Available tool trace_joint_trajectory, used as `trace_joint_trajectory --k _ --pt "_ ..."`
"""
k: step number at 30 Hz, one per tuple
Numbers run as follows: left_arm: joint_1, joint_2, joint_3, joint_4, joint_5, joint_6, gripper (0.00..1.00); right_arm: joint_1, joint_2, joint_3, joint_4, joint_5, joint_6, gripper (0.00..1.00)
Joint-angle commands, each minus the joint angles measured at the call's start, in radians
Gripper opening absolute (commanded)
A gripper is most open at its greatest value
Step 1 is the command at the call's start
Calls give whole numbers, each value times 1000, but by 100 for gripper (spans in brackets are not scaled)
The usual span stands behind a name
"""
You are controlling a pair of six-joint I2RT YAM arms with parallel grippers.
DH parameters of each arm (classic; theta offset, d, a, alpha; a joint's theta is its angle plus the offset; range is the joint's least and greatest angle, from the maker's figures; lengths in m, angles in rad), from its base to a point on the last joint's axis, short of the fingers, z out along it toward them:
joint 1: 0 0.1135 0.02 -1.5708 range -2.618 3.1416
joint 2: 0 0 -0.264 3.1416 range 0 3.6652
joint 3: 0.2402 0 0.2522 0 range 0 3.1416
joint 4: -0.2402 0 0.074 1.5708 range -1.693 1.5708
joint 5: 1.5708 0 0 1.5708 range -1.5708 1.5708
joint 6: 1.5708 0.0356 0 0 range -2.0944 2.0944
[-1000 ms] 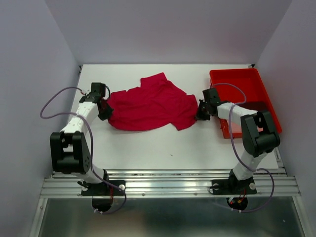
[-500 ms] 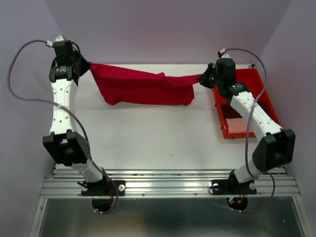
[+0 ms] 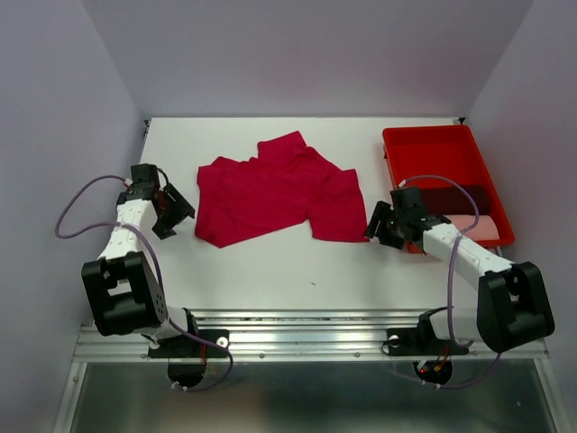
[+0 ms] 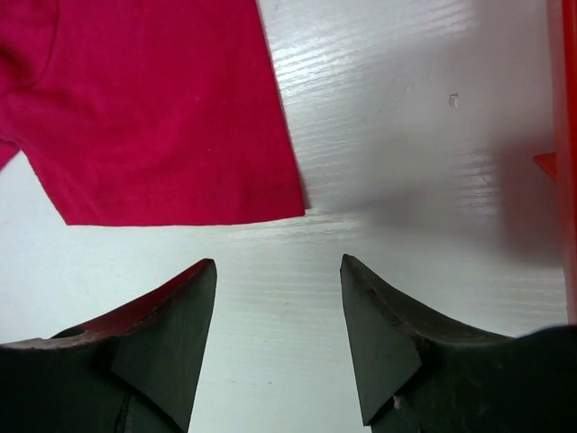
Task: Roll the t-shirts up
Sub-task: Place the T-shirt at the center of the board.
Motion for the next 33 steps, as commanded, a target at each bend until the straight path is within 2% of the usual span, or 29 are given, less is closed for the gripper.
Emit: trace_joint_trajectory --k 1,4,6,9,10,12,13,15,25,33 --pt "2 -58 15 52 -51 14 74 -6 -43 51 36 28 6 63" --pt "-7 -54 -15 41 -93 8 57 -6 -32 71 42 16 13 63" --pt "-30 -61 -37 58 -114 5 53 -6 -11 76 58 7 17 64" --pt "-149 -54 -57 72 -148 -29 54 -6 18 83 73 -12 22 63" --pt "-181 -45 -55 71 -162 -42 59 -6 24 86 78 -16 20 63" --pt "-252 -23 -41 55 -203 -76 63 -6 34 96 76 -21 17 64" --pt "-260 -9 -41 55 -212 -110 73 -6 38 100 78 -21 13 64" --pt "-263 -6 -48 58 -240 -147 82 -6 38 105 76 -24 6 64" --pt "-264 -3 -135 121 -231 -386 80 -6 29 89 70 -36 0 64" --pt "-264 69 -141 176 -225 -434 66 -6 21 88 64 -35 -10 64"
